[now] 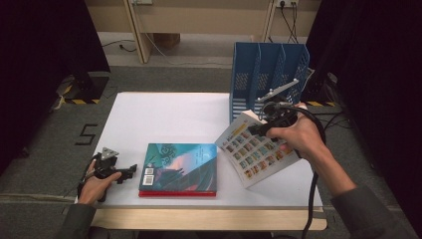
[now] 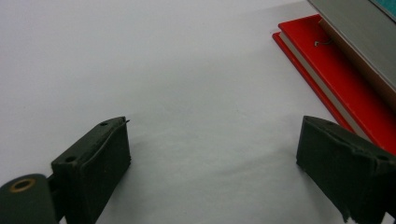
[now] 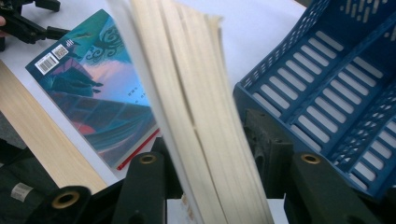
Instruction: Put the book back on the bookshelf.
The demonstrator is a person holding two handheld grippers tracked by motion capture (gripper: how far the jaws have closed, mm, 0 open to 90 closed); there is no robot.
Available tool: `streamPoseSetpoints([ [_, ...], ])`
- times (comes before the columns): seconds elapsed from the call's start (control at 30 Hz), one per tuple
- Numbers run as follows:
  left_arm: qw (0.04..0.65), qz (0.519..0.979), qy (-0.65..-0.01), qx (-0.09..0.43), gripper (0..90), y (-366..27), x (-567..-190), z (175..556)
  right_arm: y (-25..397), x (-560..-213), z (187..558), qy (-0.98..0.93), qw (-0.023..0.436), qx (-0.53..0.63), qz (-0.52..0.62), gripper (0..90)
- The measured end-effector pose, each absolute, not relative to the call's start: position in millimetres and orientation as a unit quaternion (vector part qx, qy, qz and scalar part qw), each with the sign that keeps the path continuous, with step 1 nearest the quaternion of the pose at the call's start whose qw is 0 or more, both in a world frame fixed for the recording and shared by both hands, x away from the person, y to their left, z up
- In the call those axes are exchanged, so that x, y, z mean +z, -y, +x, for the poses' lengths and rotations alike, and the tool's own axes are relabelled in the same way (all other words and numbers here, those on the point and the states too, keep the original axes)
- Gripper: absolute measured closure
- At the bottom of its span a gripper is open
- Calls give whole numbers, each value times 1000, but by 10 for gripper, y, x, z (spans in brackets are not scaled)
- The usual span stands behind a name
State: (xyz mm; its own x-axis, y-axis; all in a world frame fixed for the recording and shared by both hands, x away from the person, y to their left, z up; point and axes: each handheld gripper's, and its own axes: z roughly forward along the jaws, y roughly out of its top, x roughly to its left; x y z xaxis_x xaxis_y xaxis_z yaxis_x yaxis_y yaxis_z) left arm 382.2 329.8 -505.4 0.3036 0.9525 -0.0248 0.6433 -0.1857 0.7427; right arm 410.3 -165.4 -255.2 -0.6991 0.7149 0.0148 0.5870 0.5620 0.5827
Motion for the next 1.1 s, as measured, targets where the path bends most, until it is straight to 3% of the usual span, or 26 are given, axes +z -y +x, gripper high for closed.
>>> streamPoseSetpoints([
  [0.5,333,736,-542,231,82,-3291,-5055,3823,1564,-2500,4118,-879,111,275,373,639],
  [0.87,335,742,-534,229,81,-3274,-5054,3810,1272,-2481,4164,-886,94,256,375,529],
  [1.0,335,742,-533,228,81,-3266,-5054,3808,1273,-2566,4137,-893,46,252,371,560],
  [1.1,336,743,-532,228,81,-3256,-5055,3805,1246,-2539,4135,-900,65,234,362,605],
])
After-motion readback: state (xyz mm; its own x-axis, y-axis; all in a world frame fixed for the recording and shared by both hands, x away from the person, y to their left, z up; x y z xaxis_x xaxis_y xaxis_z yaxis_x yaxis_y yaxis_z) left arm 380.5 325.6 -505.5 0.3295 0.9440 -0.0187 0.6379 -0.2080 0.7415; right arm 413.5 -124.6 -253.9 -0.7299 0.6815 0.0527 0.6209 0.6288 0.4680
